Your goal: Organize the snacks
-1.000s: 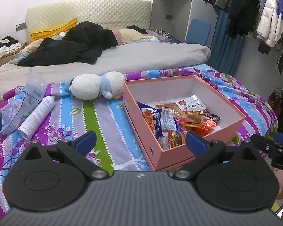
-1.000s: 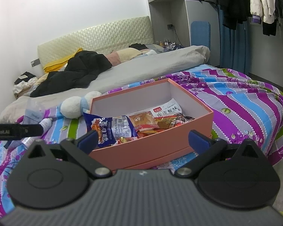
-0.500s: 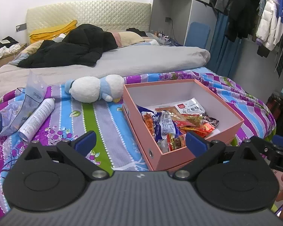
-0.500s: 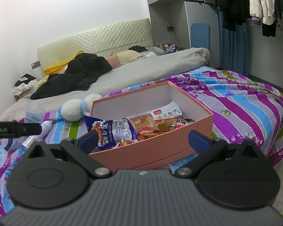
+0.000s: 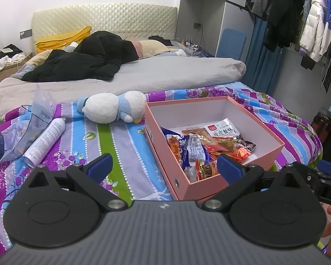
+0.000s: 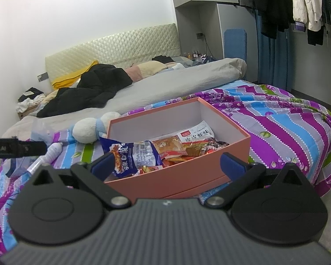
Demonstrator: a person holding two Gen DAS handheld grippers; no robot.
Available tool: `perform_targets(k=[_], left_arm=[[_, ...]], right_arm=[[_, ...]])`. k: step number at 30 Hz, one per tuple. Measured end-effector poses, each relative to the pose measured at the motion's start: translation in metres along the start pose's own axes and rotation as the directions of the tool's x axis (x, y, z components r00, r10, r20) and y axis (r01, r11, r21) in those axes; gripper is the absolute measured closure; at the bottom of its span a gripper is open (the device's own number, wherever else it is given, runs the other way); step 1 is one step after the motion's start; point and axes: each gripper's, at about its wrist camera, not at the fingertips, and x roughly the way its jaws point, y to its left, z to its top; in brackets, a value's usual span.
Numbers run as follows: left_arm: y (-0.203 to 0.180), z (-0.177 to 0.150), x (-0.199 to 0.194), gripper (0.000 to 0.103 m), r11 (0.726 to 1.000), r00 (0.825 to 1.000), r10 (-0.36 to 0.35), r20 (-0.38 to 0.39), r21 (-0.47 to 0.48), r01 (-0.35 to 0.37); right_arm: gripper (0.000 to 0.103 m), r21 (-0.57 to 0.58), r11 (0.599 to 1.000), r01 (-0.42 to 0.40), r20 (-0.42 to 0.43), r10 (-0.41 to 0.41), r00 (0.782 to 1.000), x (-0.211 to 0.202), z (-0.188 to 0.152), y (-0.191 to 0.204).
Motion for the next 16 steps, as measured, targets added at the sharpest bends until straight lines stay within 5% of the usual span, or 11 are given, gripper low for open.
perform_targets(k=[16], left_arm=[[-0.0038,0.0034,-0.0065,0.001,1.0,1.0,-0.008,0.015,0.004,0.008]], right_arm=[[0.0,0.004,1.0,-0.002,0.007,0.002,1.0,-0.0024,0.0015,-0.0009]])
